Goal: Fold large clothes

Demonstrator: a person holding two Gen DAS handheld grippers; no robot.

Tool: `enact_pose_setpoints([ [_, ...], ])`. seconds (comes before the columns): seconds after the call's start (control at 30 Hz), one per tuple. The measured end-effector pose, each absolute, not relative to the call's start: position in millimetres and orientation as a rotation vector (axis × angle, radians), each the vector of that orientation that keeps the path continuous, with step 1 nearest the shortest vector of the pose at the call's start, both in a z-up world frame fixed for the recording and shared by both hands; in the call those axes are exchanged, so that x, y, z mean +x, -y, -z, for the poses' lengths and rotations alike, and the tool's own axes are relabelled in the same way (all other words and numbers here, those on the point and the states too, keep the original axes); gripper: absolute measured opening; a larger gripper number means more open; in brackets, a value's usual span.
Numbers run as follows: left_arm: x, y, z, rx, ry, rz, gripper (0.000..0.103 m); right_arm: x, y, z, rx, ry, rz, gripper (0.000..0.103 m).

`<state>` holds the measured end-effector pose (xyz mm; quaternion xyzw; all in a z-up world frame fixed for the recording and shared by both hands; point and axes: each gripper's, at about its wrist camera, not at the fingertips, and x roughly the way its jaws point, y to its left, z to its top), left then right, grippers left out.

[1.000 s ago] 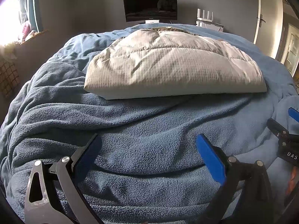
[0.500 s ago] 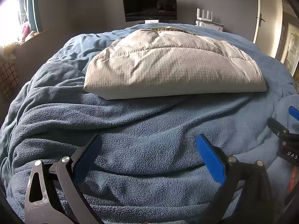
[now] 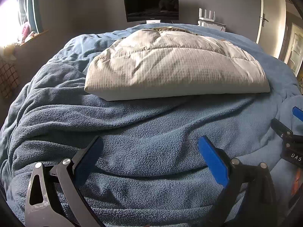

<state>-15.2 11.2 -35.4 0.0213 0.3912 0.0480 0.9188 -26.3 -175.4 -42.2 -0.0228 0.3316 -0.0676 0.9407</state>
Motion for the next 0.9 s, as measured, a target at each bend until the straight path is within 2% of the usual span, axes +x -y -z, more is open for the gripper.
enact_pose_setpoints([
  [0.43, -15.1, -11.5, 35.6, 0.045, -0.805, -0.097, 0.097, -26.5, 175.3, 42.5, -0.048, -0.677, 0.137, 0.097],
  [0.77, -21.8, -13.0, 31.3, 0.064, -0.733, -0.048, 0.096, -26.1, 175.3, 43.1, -0.051, -0.678, 0.136, 0.097],
  [0.9, -17.5, -13.3, 35.0, 0.066, -0.781, -0.037, 0.097, -26.0, 174.7, 43.1, -0.05, -0.678, 0.135, 0.097],
])
